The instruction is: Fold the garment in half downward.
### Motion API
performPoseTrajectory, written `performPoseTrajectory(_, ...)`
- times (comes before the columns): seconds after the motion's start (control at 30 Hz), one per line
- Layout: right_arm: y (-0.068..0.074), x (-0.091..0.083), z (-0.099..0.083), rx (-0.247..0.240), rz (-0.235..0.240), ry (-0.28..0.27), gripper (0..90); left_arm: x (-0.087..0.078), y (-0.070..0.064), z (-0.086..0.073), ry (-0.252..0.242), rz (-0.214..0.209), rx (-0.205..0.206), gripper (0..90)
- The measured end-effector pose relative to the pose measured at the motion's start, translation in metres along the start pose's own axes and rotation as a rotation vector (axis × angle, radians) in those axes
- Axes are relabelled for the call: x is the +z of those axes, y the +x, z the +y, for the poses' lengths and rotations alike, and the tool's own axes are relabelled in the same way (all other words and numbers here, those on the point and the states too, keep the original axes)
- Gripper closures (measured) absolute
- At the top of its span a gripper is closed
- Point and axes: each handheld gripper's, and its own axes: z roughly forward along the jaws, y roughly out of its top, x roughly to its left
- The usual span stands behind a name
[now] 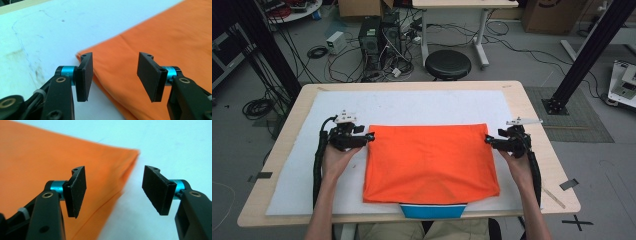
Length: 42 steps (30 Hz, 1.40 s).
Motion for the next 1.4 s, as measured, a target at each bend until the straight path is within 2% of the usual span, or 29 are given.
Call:
performPoseTrajectory(0.07, -0.009, 0.012, 0.009, 0.017, 0.01, 0.025, 38.0, 0.014, 0.011, 0.005, 0.048, 0.005, -0.009, 48.4)
performPoseTrajectory(0.13, -0.017, 0.022, 0.016, 0.045, 0.034, 0.036, 38.4, 0.026, 0.018, 0.008, 0.071, -0.002, -0.035, 49.5)
performPoseTrajectory(0.23, -0.026, 0.041, 0.02, 0.08, 0.066, 0.069, 38.5, 0.04, 0.025, 0.01, 0.089, -0.039, -0.071, 49.6)
performPoseTrajectory(0.3, -0.031, 0.053, 0.021, 0.102, 0.078, 0.094, 38.5, 0.047, 0.028, 0.009, 0.077, -0.06, -0.08, 49.6)
performPoseTrajectory(0.37, -0.032, 0.063, 0.023, 0.1, 0.087, 0.11, 39.0, 0.052, 0.029, 0.006, 0.088, -0.057, -0.095, 49.8)
performPoseTrajectory(0.47, -0.028, 0.073, 0.024, 0.078, 0.086, 0.13, 41.2, 0.057, 0.029, 0.003, 0.115, -0.069, -0.093, 51.1)
performPoseTrajectory(0.5, -0.026, 0.073, 0.025, 0.075, 0.075, 0.124, 44.3, 0.059, 0.029, 0.002, 0.122, -0.07, -0.083, 52.9)
performPoseTrajectory(0.53, -0.025, 0.073, 0.025, 0.07, 0.081, 0.123, 52.5, 0.059, 0.028, 0.002, 0.123, -0.065, -0.074, 55.8)
performPoseTrajectory(0.57, -0.024, 0.073, 0.025, 0.067, 0.093, 0.122, 56.6, 0.058, 0.027, 0.002, 0.127, -0.062, -0.064, 59.2)
performPoseTrajectory(0.63, -0.02, 0.073, 0.025, 0.034, 0.098, 0.133, 70.4, 0.058, 0.025, 0.003, 0.134, -0.085, -0.047, 73.0)
performPoseTrajectory(0.67, -0.017, 0.074, 0.025, 0.017, 0.098, 0.138, 76.1, 0.059, 0.023, 0.003, 0.139, -0.08, -0.035, 80.3)
performPoseTrajectory(0.73, -0.012, 0.075, 0.026, -0.015, 0.075, 0.133, 80.0, 0.06, 0.022, 0.005, 0.123, -0.061, -0.042, 85.5)
performPoseTrajectory(0.8, -0.01, 0.074, 0.029, -0.02, 0.054, 0.114, 81.9, 0.058, 0.024, 0.007, 0.083, -0.033, -0.058, 86.2)
performPoseTrajectory(0.9, -0.014, 0.071, 0.035, -0.004, 0.035, 0.079, 82.5, 0.056, 0.027, 0.011, 0.023, -0.004, -0.09, 86.3)
performPoseTrajectory(1.0, -0.019, 0.073, 0.042, 0.008, 0.01, 0.054, 82.5, 0.062, 0.031, 0.02, 0.061, 0.02, -0.091, 86.3)
performPoseTrajectory(1.07, -0.019, 0.074, 0.045, 0.017, -0.012, 0.041, 82.4, 0.064, 0.03, 0.025, 0.051, 0.032, -0.087, 86.3)
performPoseTrajectory(1.23, -0.023, 0.086, 0.043, -0.003, -0.037, 0.075, 81.4, 0.079, 0.031, 0.025, 0.124, 0.053, -0.066, 86.2)
performPoseTrajectory(1.27, -0.023, 0.087, 0.042, 0.011, -0.038, 0.086, 80.2, 0.081, 0.031, 0.023, 0.132, 0.053, -0.065, 86.0)
performPoseTrajectory(1.37, -0.024, 0.092, 0.039, 0.015, -0.069, 0.107, 66.4, 0.082, 0.032, 0.02, 0.132, 0.047, -0.073, 82.1)
performPoseTrajectory(1.4, -0.026, 0.091, 0.039, 0.029, -0.069, 0.112, 60.5, 0.081, 0.032, 0.02, 0.132, 0.045, -0.071, 75.0)
